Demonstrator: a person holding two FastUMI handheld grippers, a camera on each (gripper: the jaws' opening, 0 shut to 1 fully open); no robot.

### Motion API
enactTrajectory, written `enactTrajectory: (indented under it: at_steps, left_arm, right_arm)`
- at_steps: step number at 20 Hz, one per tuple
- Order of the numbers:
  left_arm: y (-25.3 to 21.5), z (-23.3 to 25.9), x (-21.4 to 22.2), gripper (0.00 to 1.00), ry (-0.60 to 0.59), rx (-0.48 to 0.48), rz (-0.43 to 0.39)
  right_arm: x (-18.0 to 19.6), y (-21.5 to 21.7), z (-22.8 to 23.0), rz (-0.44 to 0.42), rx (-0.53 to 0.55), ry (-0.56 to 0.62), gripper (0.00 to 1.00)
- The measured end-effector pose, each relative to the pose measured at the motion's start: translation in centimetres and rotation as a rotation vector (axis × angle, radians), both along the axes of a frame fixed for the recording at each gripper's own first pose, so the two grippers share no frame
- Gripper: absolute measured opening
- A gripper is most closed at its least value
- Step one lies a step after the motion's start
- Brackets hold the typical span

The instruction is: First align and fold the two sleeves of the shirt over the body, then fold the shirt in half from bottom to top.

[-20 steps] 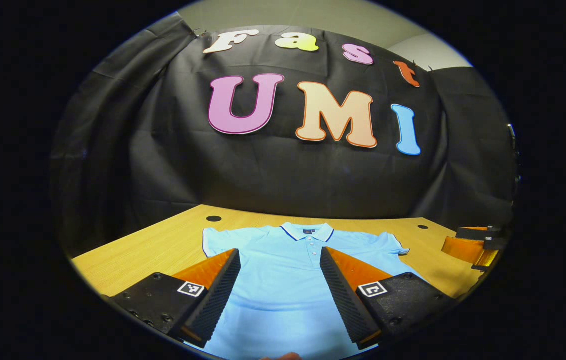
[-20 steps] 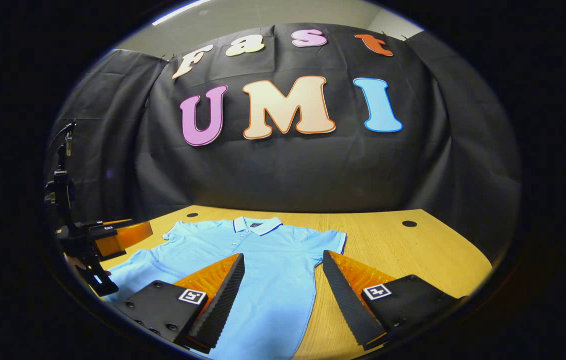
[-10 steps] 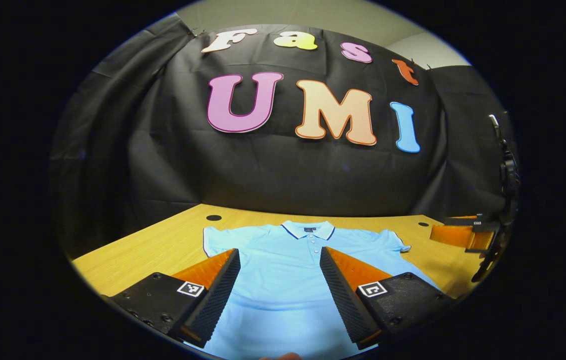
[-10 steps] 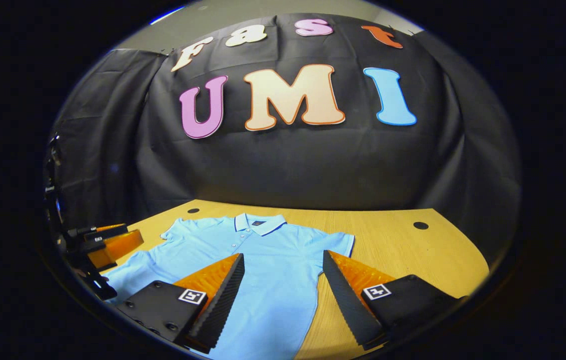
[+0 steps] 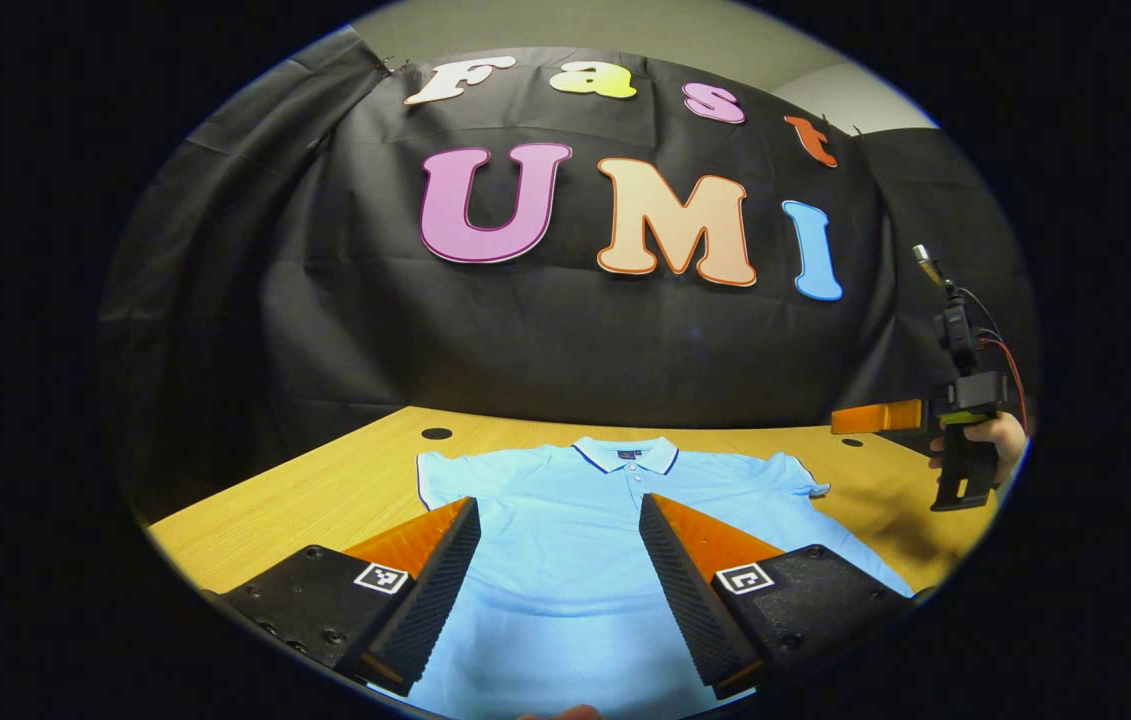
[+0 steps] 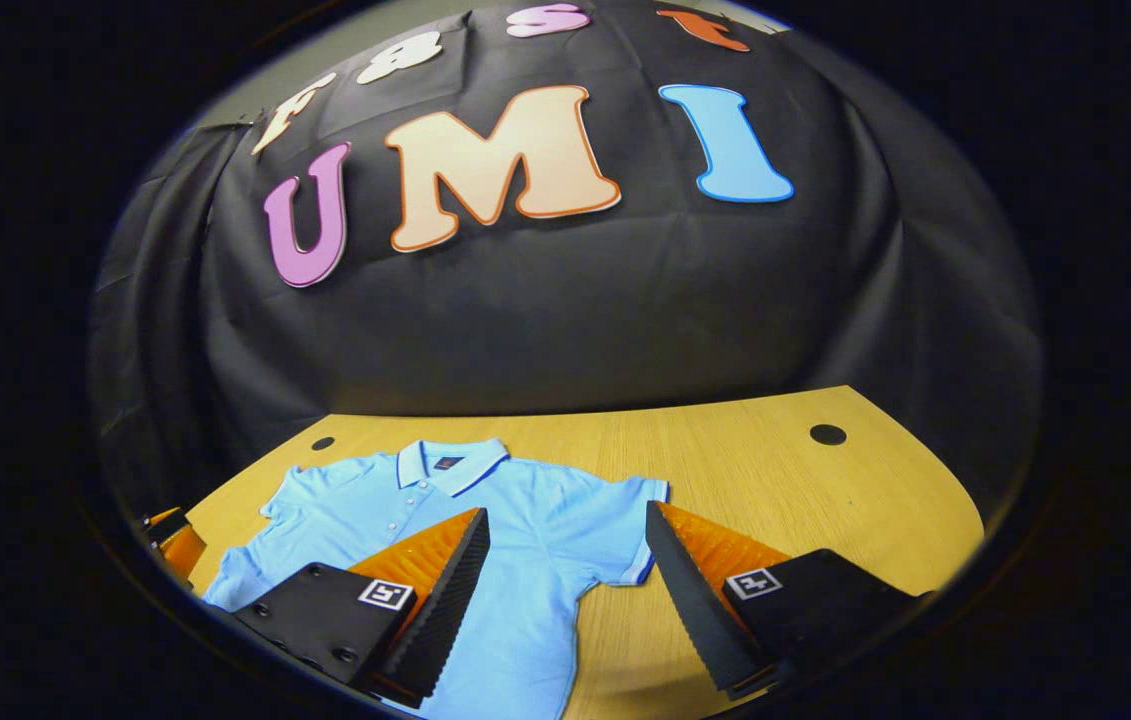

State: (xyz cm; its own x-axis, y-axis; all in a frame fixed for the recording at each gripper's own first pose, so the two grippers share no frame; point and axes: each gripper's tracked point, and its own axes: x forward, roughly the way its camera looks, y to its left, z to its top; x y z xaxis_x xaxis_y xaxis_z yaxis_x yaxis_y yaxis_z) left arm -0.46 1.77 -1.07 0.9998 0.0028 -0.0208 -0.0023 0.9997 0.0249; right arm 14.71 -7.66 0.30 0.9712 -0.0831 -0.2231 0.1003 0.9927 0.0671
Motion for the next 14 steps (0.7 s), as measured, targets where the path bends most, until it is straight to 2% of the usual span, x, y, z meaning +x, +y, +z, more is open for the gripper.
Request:
enactTrajectory:
  at_steps: [3, 4, 6, 7, 8, 9, 10, 11, 14]
  left_arm:
    - [-0.1, 0.1, -0.2, 0.95, -0.004, -0.002, -0.01]
    - [0.1, 0.0, -0.2, 0.95, 0.0, -0.003, -0.007]
    - [0.3, -0.2, -0.3, 0.95, 0.011, -0.002, -0.003]
    - [0.4, -0.4, -0.4, 0.95, 0.015, -0.002, 0.0]
    - [0.6, -0.6, -0.5, 0.95, 0.018, -0.003, 0.002]
    - [0.7, -0.6, -0.6, 0.95, 0.02, -0.003, 0.003]
    - [0.8, -0.5, -0.6, 0.95, 0.018, -0.002, 0.005]
    - [1.0, -0.4, -0.5, 0.95, 0.017, 0.001, 0.008]
    - [1.7, -0.3, -0.5, 0.95, 0.014, 0.012, 0.021]
  right_arm:
    - [2.9, -1.8, -1.6, -0.023, -0.033, 0.068, 0.94]
    - [3.7, -2.5, -2.3, -0.035, -0.044, 0.095, 0.97]
    - [5.2, -3.1, -3.7, -0.043, -0.052, 0.144, 0.98]
    - [6.0, -3.2, -4.4, -0.039, -0.05, 0.164, 0.94]
    - [6.5, -3.4, -5.3, -0.043, -0.051, 0.183, 0.97]
    - [7.2, -3.8, -6.3, -0.049, -0.05, 0.204, 0.94]
    - [7.7, -4.0, -7.1, -0.051, -0.044, 0.225, 0.98]
    - [8.0, -4.3, -7.7, -0.058, -0.038, 0.24, 0.94]
    - [8.7, -4.7, -9.0, -0.073, -0.009, 0.265, 0.94]
